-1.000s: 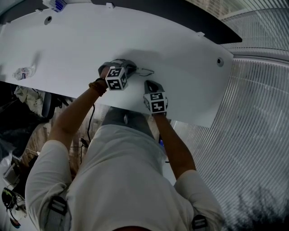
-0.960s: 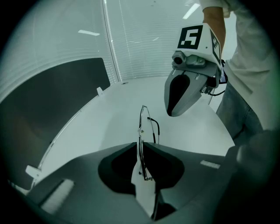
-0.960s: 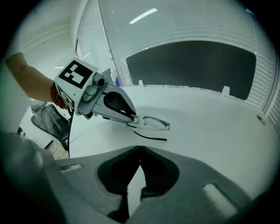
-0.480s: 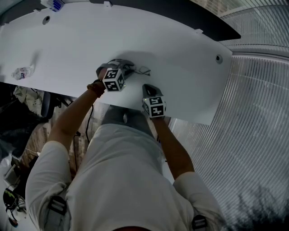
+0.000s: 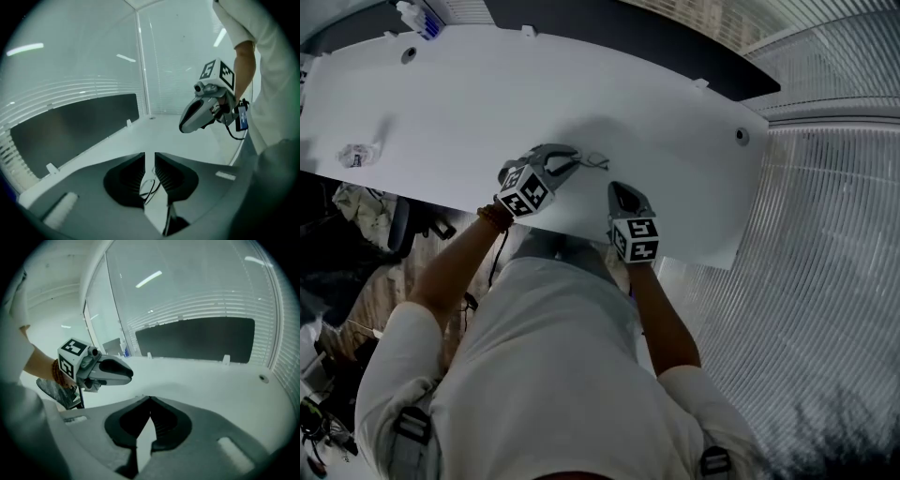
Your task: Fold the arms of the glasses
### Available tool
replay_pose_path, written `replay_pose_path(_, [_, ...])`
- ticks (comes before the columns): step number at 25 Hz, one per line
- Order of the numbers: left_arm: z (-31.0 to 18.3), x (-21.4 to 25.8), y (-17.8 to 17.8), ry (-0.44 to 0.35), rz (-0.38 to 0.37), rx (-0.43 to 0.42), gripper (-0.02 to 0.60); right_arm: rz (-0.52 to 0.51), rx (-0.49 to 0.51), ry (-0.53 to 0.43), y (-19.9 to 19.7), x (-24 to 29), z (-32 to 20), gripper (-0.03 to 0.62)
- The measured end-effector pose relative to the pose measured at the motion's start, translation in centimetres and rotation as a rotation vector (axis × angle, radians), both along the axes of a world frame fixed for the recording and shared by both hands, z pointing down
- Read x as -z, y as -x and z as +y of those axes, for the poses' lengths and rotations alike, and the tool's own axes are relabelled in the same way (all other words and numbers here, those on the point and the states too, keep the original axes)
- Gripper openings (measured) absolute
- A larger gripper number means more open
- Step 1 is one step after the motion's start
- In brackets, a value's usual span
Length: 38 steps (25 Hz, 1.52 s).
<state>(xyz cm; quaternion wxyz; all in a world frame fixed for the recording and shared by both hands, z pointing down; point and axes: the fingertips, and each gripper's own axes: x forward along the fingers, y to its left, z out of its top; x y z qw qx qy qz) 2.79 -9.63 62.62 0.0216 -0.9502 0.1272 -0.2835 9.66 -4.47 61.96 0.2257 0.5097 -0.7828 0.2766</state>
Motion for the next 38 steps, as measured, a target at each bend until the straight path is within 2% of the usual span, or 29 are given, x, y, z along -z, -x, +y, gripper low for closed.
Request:
replay_pose_path(4, [0.1, 6.9, -0.1, -0.006, 0.158, 0.092, 0.003, -0.040, -0.027, -0.136, -1.4, 7.2, -1.7, 0.002])
replay_pose_path(7, [-0.6, 12.6, 0.1, -0.023, 0.273, 0.161, 0.003, -0.100, -0.026, -0.238, -1.4, 13.4, -3.1, 0.002])
replay_pose_path(11, [-0.6, 19.3, 0.4, -0.006, 0.386, 0.258, 0.003, -0.178, 0.010, -0.350, -0.2, 21.6, -3.4, 0.002])
replay_pose_path(14, [0.1, 23.8, 0.5, 0.005, 0.484, 0.282, 0.003, -0.238, 0.059, -0.425, 1.5, 26.5, -3.4, 0.002])
replay_pose_path(19, [0.8, 27.5, -0.5, -0.055, 0.497, 0.282, 0.003, -0.226, 0.119, -0.505, 2.8, 29.6, -3.5, 0.000])
replay_pose_path(24, [0.9, 28.8, -1.8, -0.012, 0.543, 0.270, 0.003, -0.184, 0.118, -0.527, 2.9, 29.5, -3.6, 0.000])
replay_pose_path(32, [0.9, 28.0, -2.1, 0.051, 0.533, 0.262, 0.003, -0.181, 0.082, -0.526, 2.6, 29.4, -3.9, 0.000])
replay_pose_path(38, [0.4, 27.7, -1.2, 0.064, 0.544, 0.281, 0.003, -0.195, 0.080, -0.523, 3.0, 28.9, -4.2, 0.000])
